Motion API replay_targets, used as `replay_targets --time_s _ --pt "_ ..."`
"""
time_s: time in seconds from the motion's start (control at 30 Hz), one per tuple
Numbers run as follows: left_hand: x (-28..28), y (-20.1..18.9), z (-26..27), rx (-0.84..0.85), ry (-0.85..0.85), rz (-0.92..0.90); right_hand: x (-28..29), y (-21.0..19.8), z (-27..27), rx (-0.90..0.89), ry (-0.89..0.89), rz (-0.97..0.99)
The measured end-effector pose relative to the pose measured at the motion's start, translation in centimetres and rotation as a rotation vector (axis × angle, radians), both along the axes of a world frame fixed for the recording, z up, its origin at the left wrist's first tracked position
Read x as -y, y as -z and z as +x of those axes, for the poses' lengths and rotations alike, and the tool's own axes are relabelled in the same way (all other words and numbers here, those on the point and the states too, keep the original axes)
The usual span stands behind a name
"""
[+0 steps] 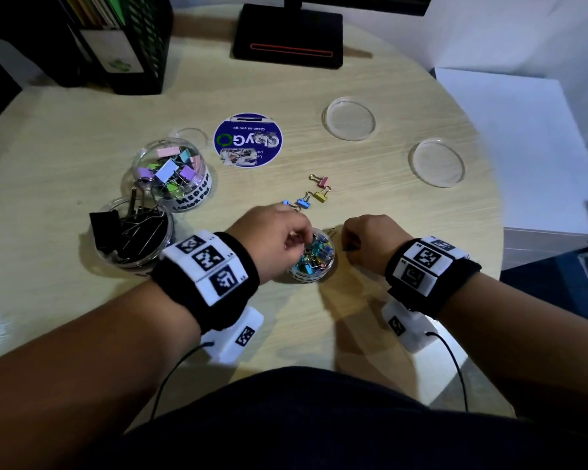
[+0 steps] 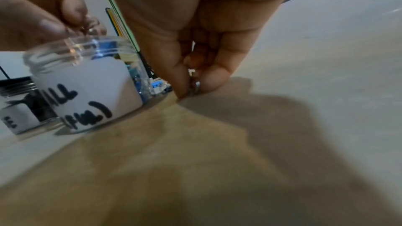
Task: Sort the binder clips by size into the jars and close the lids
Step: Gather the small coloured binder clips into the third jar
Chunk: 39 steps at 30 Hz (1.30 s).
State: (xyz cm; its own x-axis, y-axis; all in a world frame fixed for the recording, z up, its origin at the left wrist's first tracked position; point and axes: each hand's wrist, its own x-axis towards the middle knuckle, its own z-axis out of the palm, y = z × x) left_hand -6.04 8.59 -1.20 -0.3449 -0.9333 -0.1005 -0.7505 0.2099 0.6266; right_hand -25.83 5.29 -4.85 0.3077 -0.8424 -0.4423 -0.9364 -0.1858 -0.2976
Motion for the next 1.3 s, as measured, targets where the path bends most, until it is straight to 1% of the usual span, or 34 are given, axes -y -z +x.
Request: replay_targets --time_s 0.07,0.13,0.2,0.27,0.3,0.37,0.43,0.47,0.53,0.6,0.63,0.67,0.73,0.8,0.87,1.07,1.3 --pt "-0.2 0.6 -0.2 0.094 0.085 0.03 0.0 -0.2 0.2 0.082 0.018 -0.094" --pt "-0.2 1.1 -0.2 0.157 0.074 0.06 -0.2 -0.8 0.6 0.233 0.083 -0.231" --pt "0.1 1.2 -0.2 0.166 0.054 0.062 -0.4 -1.8 1.4 0.378 0.144 -0.319" --pt "0.2 1.1 -0.2 0.164 0.046 0.058 -0.8 -2.6 2.3 0.454 0.138 -0.316" --pt "0.3 1.0 -0.2 0.156 0.036 0.058 -0.9 -2.8 2.6 0.456 0.102 -0.288" --pt "0.4 1.0 -0.1 0.139 0.015 0.06 -1.3 -2.9 3.0 0.404 -0.004 -0.23" --pt "0.3 1.1 0.0 0.108 0.016 0.062 -1.6 -2.8 3.1 0.378 -0.078 -0.212" --pt "0.2 1.0 0.0 0.077 0.011 0.063 -1.6 -2.6 3.0 0.395 -0.08 -0.228" --pt "0.2 1.0 0.2 0.008 -0.046 0.059 -1.4 -2.5 2.6 0.412 -0.018 -0.272" --pt "0.6 1.0 0.6 -0.05 -0.153 0.056 -0.5 -2.3 1.9 0.353 0.049 -0.285" --pt "1.0 1.0 0.9 -0.054 -0.195 0.054 0.0 -2.1 1.5 0.298 0.054 -0.275" --pt "1.6 1.1 1.2 -0.015 -0.213 0.052 0.4 -1.8 1.2 0.228 0.039 -0.255" --pt "3.0 1.4 1.7 0.152 -0.182 0.056 1.0 -1.2 0.8 0.095 -0.024 -0.193" --pt "4.2 1.7 1.7 0.28 -0.112 0.096 1.1 -0.6 1.0 0.049 -0.073 -0.128" --pt "5.0 1.9 1.4 0.325 -0.058 0.11 1.0 -0.5 1.3 0.035 -0.082 -0.086" --pt "6.7 2.6 0.5 0.466 0.068 0.131 1.0 -0.2 2.0 -0.009 -0.141 -0.087" --pt "6.5 2.7 1.0 0.584 0.077 0.16 0.8 0.0 1.2 -0.139 -0.096 0.002"
